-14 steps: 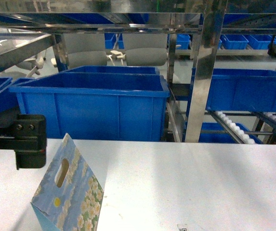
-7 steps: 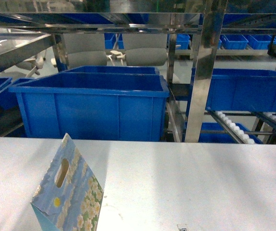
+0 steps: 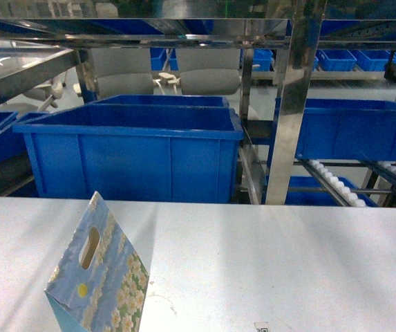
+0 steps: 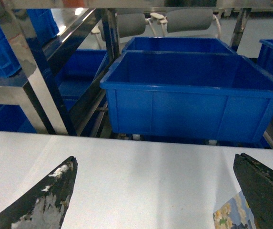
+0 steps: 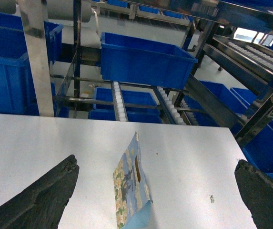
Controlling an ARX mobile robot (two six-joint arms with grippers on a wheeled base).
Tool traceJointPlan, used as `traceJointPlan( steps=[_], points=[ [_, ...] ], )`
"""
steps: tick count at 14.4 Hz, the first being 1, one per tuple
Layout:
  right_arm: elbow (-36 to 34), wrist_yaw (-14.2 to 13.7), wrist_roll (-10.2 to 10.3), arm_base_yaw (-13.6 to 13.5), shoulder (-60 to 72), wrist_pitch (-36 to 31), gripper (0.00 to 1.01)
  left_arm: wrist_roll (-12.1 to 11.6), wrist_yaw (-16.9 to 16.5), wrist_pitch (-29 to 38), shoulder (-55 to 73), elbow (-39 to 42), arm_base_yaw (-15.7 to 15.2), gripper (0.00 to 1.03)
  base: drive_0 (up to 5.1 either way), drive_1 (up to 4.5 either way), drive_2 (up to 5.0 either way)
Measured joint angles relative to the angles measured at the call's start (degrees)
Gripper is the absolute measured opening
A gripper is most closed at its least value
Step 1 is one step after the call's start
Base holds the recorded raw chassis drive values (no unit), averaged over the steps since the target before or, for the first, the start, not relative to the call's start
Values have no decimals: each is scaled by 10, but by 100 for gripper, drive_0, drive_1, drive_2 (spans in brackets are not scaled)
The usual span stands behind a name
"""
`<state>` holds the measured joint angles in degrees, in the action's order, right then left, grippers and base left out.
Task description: Move flower gift bag to table near conveyor
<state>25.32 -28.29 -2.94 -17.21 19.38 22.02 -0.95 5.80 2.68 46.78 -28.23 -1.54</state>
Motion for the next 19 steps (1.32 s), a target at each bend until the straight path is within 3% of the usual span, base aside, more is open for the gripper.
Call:
traceJointPlan(
  steps=[4, 5, 6, 7, 8, 11, 12, 19],
  points=[
    [0, 1, 1, 0, 0, -4, 98, -10, 3, -2, 1, 0, 2, 98, 0, 0, 0],
    [-51, 98, 12, 45, -45, -124, 86, -4, -23, 107, -2, 34, 8, 91, 0, 0, 0],
    [-96, 156, 18, 76, -84, -173, 73, 1, -53, 192, -24, 86, 14, 78, 0, 0, 0],
    [-113, 218, 19, 109, -91, -186, 60, 5, -61, 232, -41, 125, 19, 66, 0, 0, 0],
    [-136, 272, 20, 167, -104, -191, 45, 6, -58, 240, -61, 145, 16, 51, 0, 0, 0],
    [-171, 284, 21, 172, -129, -204, 7, 6, -57, 235, -113, 193, 15, 13, 0, 0, 0],
    [-182, 283, 22, 172, -135, -205, 2, 9, -58, 230, -130, 205, 15, 2, 0, 0, 0],
    [-223, 283, 22, 172, -166, -216, 2, 9, -58, 160, -253, 256, 15, 2, 0, 0, 0]
  ],
)
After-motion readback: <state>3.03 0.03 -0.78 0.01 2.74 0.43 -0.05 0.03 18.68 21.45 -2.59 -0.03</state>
